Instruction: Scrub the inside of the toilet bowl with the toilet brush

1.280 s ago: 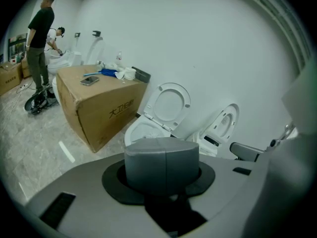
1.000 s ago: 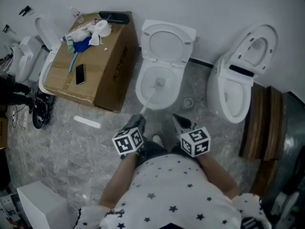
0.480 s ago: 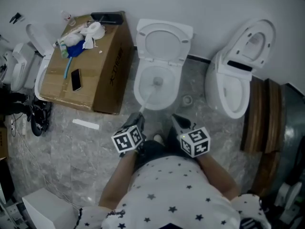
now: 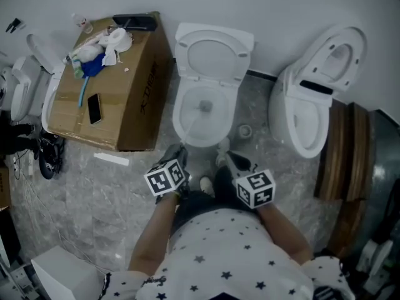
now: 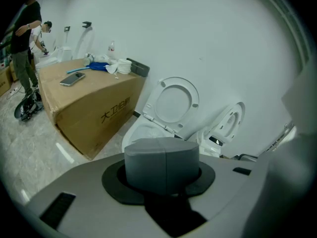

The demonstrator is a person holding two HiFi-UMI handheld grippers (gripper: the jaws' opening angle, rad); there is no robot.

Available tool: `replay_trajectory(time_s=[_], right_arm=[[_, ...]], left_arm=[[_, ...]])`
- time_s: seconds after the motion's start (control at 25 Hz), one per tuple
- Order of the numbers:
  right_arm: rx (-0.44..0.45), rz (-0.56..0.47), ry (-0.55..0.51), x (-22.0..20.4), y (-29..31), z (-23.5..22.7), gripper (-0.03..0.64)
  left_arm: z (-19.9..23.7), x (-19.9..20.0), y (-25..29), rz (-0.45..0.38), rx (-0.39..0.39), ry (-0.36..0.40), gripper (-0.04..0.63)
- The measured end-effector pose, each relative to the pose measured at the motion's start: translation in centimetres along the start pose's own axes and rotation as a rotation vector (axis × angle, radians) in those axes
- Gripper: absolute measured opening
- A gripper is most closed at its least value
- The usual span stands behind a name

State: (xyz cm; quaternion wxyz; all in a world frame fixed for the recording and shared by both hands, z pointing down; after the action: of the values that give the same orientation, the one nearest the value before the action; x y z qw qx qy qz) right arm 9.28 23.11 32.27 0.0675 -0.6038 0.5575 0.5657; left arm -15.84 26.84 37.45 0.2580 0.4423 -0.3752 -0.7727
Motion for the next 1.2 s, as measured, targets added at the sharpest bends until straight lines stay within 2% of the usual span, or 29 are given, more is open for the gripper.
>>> replay_trajectory(time_s=[0.6,1.2], right_arm=[[0.049,0.077,0.024,2.2,4.0,-4.8,0.006],[0.093,0.138,0.052,1.9,7.6,-8.7,0.006]], left_arm=[[-1.5,3.4,6.4,0.051,0.036,-0.031,0.156],[-2.2,4.9,13.4,0.098,0.041,-0.049,0.156]])
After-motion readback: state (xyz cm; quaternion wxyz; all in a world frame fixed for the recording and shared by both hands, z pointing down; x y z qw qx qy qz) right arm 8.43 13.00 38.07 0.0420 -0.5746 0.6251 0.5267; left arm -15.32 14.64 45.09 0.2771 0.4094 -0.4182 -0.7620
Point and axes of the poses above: the fingertips, and each gripper's own axes: y forward along the fingers, z to its left, x out of its top, the point moved 10 cm from there along -y, backward along the fingers, and after that the axes turned 8 degrees about x, right-handed, at the moved point
